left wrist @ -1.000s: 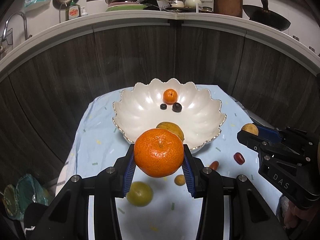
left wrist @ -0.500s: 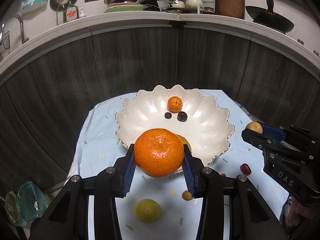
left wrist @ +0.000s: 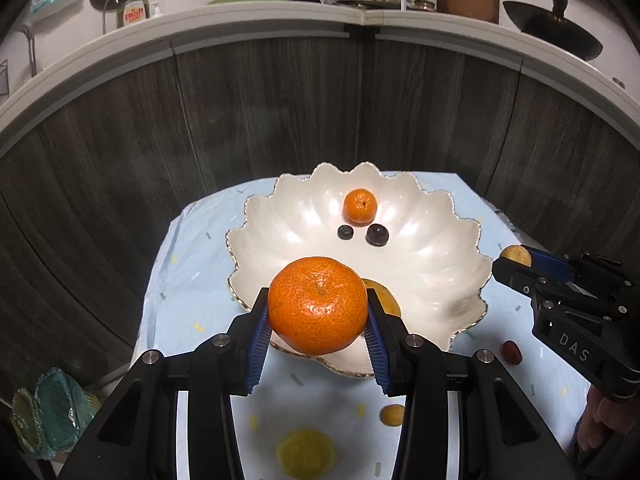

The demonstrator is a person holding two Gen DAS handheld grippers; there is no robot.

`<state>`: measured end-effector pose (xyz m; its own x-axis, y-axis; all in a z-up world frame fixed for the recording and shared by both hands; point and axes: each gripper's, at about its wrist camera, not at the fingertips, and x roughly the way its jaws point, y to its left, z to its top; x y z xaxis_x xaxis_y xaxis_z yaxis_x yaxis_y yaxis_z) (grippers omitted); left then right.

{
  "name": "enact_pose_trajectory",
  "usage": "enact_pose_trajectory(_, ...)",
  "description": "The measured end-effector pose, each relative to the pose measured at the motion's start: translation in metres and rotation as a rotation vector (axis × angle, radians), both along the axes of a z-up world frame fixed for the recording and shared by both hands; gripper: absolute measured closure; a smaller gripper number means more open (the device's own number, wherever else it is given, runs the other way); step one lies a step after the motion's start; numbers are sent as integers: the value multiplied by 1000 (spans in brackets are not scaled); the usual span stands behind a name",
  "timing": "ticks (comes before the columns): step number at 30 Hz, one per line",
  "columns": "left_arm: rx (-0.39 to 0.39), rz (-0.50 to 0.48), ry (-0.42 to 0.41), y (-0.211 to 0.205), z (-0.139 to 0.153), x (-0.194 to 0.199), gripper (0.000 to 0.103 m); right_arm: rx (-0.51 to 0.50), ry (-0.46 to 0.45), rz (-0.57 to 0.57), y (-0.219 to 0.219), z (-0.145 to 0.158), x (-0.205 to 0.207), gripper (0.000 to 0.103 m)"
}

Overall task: Organize fruits
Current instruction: 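Carry the tangerine and brown fruit over the white bowl with both tools, then open both tools to drop the tangerine and brown fruit into the bowl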

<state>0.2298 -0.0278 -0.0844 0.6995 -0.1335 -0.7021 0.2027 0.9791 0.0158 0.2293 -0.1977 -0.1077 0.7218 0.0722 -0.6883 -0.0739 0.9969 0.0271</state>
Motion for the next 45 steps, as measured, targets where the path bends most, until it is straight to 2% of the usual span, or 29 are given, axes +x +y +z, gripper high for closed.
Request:
enact_pose_trajectory(13, -1, 7, 77, 3, -21, 28, 60, -4, 53, 21, 6, -15, 26, 76)
enact_pose_trajectory(28, 7, 11, 132, 4, -36, 41, 59, 3, 86, 17, 7, -23, 38, 76)
enact_pose_trajectory(32, 22, 5, 156, 2, -42, 40, 58, 4, 99, 5, 6, -27, 40, 76)
enact_pose_trajectory(33, 28, 5, 160, 1, -44, 39, 53, 6, 102, 5, 6, -28, 41, 75)
enact_pose_trajectory(35, 31, 9, 150, 2, -43, 37, 42, 5, 106, 8, 6, -29, 41, 72)
enact_pose_trajectory(36, 32, 12, 142, 2, -42, 36, 39, 3, 105, 8, 7, -29, 41, 67)
enact_pose_trajectory(40, 33, 16, 139, 3, -40, 37, 37, -9, 83, -8, 7, -24, 37, 41)
enact_pose_trajectory(43, 39, 22, 136, 5, -38, 36, 33, -20, 63, -31, 7, -19, 35, 27)
enact_pose_trajectory(45, 38, 27, 130, 5, -36, 35, 26, -21, 55, -38, 6, -17, 34, 24)
